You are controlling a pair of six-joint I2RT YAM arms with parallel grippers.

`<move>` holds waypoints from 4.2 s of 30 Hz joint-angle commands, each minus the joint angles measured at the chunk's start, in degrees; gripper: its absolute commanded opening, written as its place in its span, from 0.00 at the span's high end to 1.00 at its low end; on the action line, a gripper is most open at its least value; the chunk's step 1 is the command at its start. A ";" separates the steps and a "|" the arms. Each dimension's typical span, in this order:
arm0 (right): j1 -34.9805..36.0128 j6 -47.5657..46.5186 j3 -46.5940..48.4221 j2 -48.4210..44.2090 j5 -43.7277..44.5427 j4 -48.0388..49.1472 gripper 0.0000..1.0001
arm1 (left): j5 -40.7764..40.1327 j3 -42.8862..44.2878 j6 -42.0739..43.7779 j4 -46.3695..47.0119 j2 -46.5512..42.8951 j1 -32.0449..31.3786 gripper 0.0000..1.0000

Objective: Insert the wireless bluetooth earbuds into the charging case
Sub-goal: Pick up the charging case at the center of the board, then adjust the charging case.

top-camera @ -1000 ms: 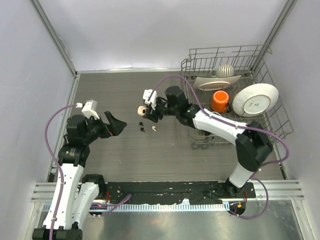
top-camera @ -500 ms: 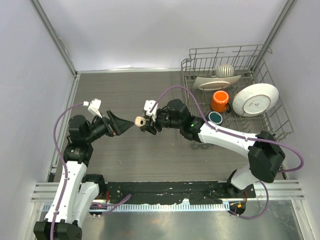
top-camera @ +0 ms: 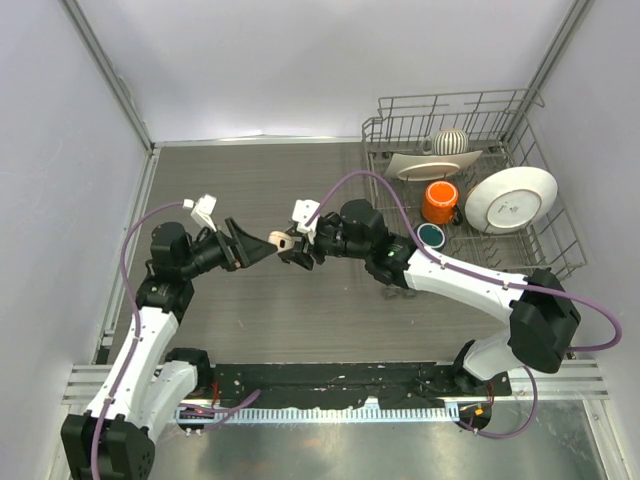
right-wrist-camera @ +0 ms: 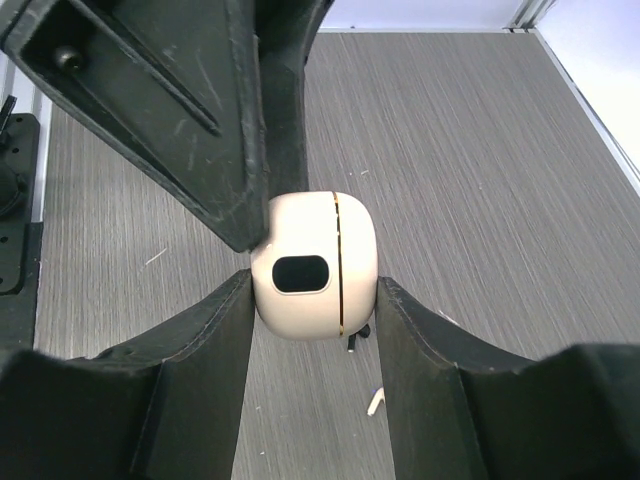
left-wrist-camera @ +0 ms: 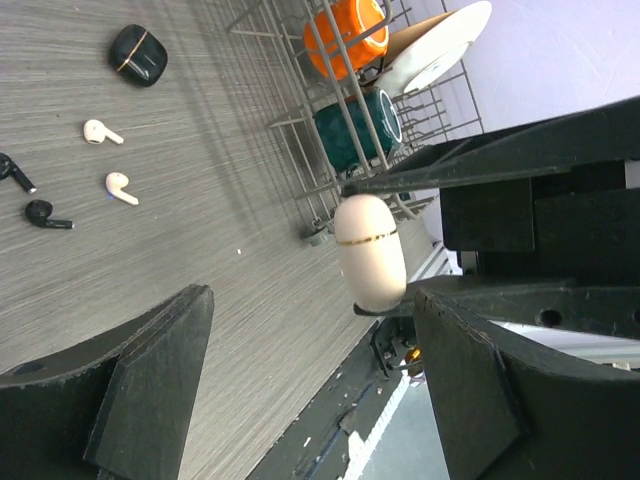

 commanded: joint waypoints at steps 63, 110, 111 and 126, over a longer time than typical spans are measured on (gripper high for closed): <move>1.23 95.83 -2.95 -6.51 3.76 11.41 0.23 | -10.70 -20.33 18.50 38.73 -27.89 -6.66 1.00; 4.57 108.84 0.48 0.34 5.26 13.35 0.89 | -8.15 -18.40 14.72 37.59 -21.22 -6.74 0.87; 4.57 108.32 0.48 0.25 5.52 13.17 0.93 | -8.06 -18.05 13.85 37.41 -20.96 -6.74 0.86; 5.10 102.51 -0.49 1.40 7.45 9.66 0.99 | -7.71 -17.60 7.95 39.51 -18.93 -6.74 0.68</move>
